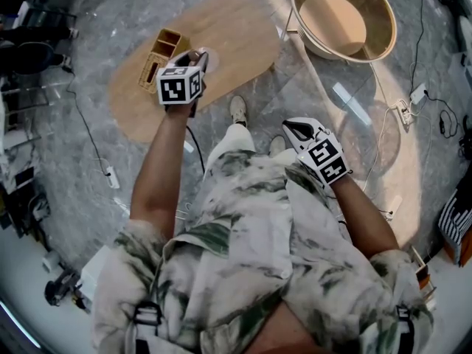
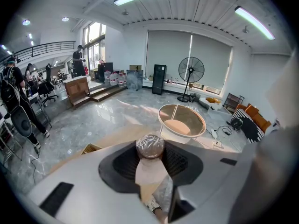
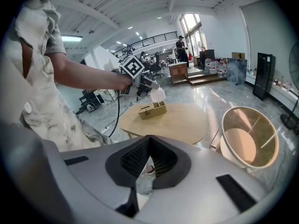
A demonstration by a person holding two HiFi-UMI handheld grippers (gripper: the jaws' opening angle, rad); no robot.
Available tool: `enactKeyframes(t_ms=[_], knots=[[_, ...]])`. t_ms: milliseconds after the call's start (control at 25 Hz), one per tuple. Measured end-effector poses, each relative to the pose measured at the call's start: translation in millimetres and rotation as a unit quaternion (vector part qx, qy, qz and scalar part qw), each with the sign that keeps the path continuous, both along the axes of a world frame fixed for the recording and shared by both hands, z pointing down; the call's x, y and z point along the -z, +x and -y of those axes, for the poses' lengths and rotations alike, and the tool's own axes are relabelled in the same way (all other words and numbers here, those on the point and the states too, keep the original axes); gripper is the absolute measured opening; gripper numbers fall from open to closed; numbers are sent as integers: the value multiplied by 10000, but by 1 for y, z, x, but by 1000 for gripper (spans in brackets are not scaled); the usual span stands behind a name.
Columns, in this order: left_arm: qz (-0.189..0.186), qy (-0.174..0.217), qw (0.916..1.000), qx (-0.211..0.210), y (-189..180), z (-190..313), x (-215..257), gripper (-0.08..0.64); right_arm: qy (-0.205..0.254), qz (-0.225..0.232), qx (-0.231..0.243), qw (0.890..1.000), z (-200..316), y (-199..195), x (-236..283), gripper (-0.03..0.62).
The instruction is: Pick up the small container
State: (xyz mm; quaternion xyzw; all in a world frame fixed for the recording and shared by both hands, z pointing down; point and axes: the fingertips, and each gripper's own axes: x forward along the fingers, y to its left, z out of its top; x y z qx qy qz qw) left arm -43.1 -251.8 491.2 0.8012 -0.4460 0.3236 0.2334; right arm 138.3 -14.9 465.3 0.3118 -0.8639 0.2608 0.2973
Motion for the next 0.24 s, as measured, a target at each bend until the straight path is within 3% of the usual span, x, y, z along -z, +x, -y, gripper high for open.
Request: enactKeyframes(t_ms=[240], knots=[[-17,-28,10000,5,2,7,-6,152,-33,-13,5,10000,5,1,-5,21]])
